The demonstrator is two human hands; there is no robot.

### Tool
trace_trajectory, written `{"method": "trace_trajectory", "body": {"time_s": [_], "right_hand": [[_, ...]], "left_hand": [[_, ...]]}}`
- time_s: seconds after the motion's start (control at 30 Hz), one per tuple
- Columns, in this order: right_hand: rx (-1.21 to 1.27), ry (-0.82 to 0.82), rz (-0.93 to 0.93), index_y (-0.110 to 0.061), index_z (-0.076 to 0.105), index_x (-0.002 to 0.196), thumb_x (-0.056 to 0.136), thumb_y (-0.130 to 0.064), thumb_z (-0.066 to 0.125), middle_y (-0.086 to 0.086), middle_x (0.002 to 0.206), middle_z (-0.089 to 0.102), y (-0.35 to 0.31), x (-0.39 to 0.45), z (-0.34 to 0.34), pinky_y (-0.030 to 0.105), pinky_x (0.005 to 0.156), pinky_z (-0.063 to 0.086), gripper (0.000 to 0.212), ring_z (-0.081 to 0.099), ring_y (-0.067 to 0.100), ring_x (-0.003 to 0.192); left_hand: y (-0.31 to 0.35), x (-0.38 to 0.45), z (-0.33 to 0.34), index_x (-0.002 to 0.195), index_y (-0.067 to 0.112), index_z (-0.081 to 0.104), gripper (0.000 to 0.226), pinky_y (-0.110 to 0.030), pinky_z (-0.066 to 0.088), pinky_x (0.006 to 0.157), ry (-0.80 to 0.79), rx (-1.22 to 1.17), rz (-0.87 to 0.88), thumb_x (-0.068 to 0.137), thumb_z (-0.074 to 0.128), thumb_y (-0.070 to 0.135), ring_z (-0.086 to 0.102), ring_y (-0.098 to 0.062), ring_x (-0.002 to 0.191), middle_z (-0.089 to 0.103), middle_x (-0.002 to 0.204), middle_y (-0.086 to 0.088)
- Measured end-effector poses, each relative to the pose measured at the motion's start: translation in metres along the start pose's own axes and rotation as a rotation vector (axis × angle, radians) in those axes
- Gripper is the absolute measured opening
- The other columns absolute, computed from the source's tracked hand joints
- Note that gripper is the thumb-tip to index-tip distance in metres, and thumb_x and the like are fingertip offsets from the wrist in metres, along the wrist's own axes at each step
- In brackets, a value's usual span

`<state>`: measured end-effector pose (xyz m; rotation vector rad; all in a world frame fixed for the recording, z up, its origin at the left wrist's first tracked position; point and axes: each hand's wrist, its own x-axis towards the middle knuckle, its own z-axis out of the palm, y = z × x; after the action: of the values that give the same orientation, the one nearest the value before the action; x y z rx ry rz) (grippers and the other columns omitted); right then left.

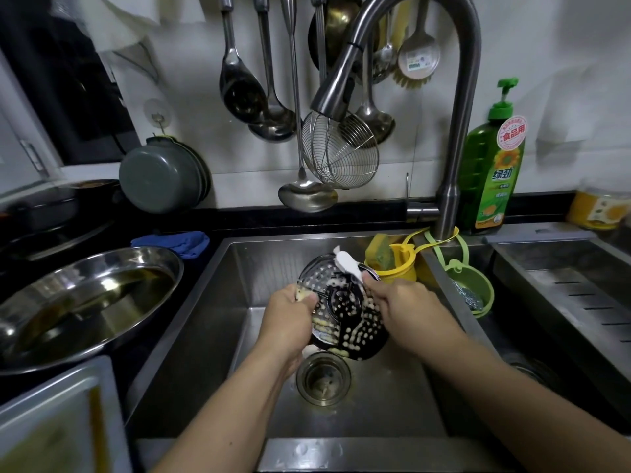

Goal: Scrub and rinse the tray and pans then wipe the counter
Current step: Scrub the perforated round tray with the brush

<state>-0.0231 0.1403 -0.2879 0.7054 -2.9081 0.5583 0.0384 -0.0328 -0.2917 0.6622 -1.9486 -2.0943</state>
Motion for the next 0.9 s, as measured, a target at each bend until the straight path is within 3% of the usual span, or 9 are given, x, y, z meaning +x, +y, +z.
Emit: {"method": "trace_trajectory", "body": {"time_s": [0.17,0.3,0.4,0.47,0.57,0.67,0.8,0.9], "right_hand": [[0.072,-0.019,-0.218,-0.049,0.031,0.151,0.106,-0.027,0.04,0.003,0.099,0.052,-0.03,-0.02,0.007,0.037,0.076,0.047,0.052,0.055,0.025,0.089],[-0.031,0.064,0.007,-0.046,0.029,0.154,0.106,-0.023,0.039,0.007,0.105,0.053,-0.005,-0.002,-0.001,0.042,0.08,0.053,0.054,0.059,0.031,0.094],[0.069,0.039,-0.139,-0.046,0.027,0.154,0.107,-0.027,0.037,0.002,0.103,0.051,-0.028,-0.021,0.002,0.034,0.07,0.043,0.052,0.055,0.023,0.087],[0.042,0.057,-0.212,-0.047,0.027,0.154,0.107,-0.027,0.037,-0.001,0.099,0.047,-0.036,-0.022,0.004,0.033,0.069,0.039,0.052,0.051,0.022,0.086],[-0.031,0.099,-0.02,-0.043,0.026,0.155,0.107,-0.025,0.036,0.001,0.097,0.044,-0.012,-0.002,-0.001,0.036,0.074,0.045,0.052,0.057,0.028,0.092],[-0.005,0.068,0.043,-0.041,0.026,0.156,0.106,-0.026,0.035,0.003,0.098,0.044,-0.004,-0.006,-0.004,0.042,0.08,0.05,0.053,0.058,0.033,0.097],[0.065,0.066,-0.152,-0.045,0.03,0.153,0.106,-0.026,0.04,0.0,0.101,0.051,-0.026,-0.021,0.002,0.038,0.076,0.05,0.052,0.056,0.024,0.089],[0.008,0.116,-0.029,-0.049,0.031,0.152,0.106,-0.03,0.039,0.001,0.101,0.053,-0.004,-0.002,-0.002,0.042,0.079,0.052,0.05,0.057,0.026,0.09]], "left_hand": [[0.0,0.0,0.003,0.102,0.008,0.066,0.018,-0.038,0.055,0.069,-0.007,-0.03,0.024,0.104,0.049,0.002,0.069,-0.023,0.075,0.074,0.082,-0.01],[0.0,0.0,0.0,0.105,0.01,0.069,0.019,-0.047,0.06,0.079,-0.018,0.019,0.063,0.105,0.05,0.006,0.074,-0.026,0.084,0.078,0.087,-0.006],[0.001,-0.002,0.006,0.102,0.008,0.067,0.019,-0.036,0.056,0.069,-0.025,0.006,0.053,0.105,0.049,0.004,0.07,-0.019,0.073,0.076,0.08,-0.007],[0.001,-0.005,0.007,0.106,0.005,0.067,0.018,-0.033,0.055,0.067,-0.042,-0.011,0.028,0.105,0.048,0.004,0.069,-0.02,0.074,0.076,0.087,-0.014],[0.002,-0.006,0.002,0.11,0.005,0.067,0.021,-0.032,0.056,0.058,-0.037,-0.056,0.014,0.106,0.046,0.005,0.072,-0.019,0.069,0.077,0.084,-0.01],[0.004,-0.003,0.0,0.111,0.005,0.067,0.022,-0.036,0.06,0.064,-0.004,-0.106,0.019,0.107,0.045,0.005,0.073,-0.022,0.074,0.078,0.088,-0.012],[0.004,-0.004,0.001,0.113,0.005,0.066,0.023,-0.04,0.062,0.073,0.002,-0.213,-0.015,0.107,0.044,0.005,0.074,-0.026,0.083,0.078,0.095,-0.016],[0.007,-0.003,-0.003,0.112,0.005,0.066,0.023,-0.041,0.062,0.071,0.021,-0.258,-0.032,0.108,0.043,0.005,0.076,-0.025,0.082,0.078,0.094,-0.015]]}}
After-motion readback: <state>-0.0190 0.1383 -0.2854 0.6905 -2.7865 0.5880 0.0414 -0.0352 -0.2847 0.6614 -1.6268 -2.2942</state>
